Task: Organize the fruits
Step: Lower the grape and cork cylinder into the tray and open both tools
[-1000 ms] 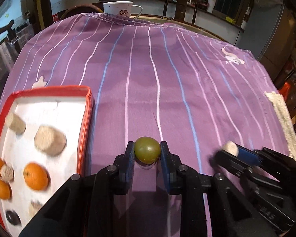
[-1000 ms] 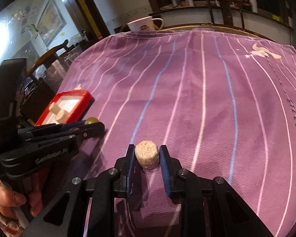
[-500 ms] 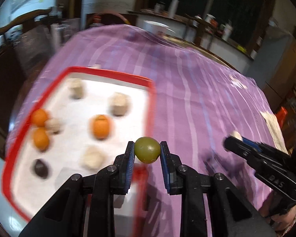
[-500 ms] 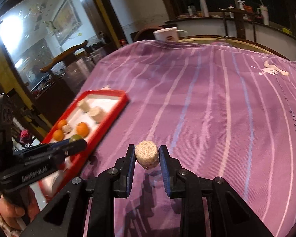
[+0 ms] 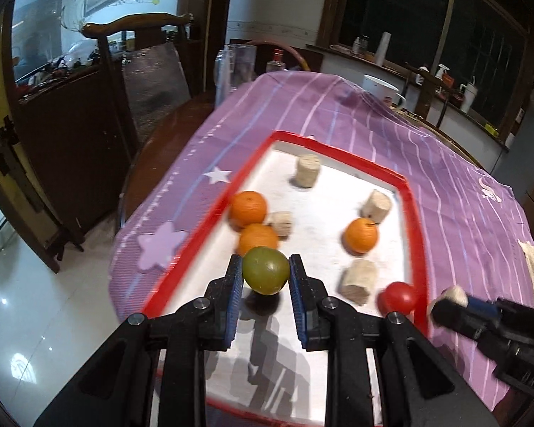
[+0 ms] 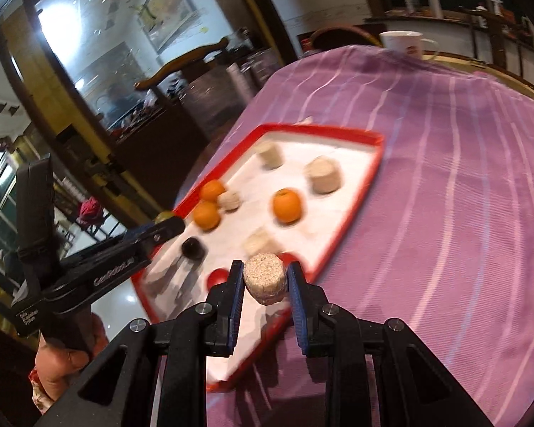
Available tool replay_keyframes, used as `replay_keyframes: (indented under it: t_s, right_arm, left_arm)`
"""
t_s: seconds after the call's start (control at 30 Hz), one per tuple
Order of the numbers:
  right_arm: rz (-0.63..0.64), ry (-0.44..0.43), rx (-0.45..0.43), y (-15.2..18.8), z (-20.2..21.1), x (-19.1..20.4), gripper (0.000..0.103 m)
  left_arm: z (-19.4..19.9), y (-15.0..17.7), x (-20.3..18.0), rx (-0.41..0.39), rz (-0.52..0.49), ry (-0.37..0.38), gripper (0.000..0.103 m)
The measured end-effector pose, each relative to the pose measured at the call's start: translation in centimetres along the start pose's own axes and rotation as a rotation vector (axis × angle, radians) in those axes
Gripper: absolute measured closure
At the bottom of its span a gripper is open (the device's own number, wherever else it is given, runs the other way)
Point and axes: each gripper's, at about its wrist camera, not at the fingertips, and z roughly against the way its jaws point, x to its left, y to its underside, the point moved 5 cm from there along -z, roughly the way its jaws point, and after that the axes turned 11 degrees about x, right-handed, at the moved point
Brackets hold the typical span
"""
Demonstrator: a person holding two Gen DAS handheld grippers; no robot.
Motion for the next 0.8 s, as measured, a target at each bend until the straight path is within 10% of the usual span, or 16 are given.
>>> replay_keyframes:
  t_s: [0.57, 0.8]
  right_arm:
    - [0.115, 0.082, 0.095, 2.9, -4.8, 4.7, 0.076]
    - [0.101, 0.078, 0.097, 3.1, -4.9, 4.7, 0.075]
  left_arm:
    - [-1.1, 1.2, 3.7, 0.01, 0.062, 0.013, 0.077]
    - [0.1, 1.2, 3.5, -0.022, 0.076, 0.033, 0.036]
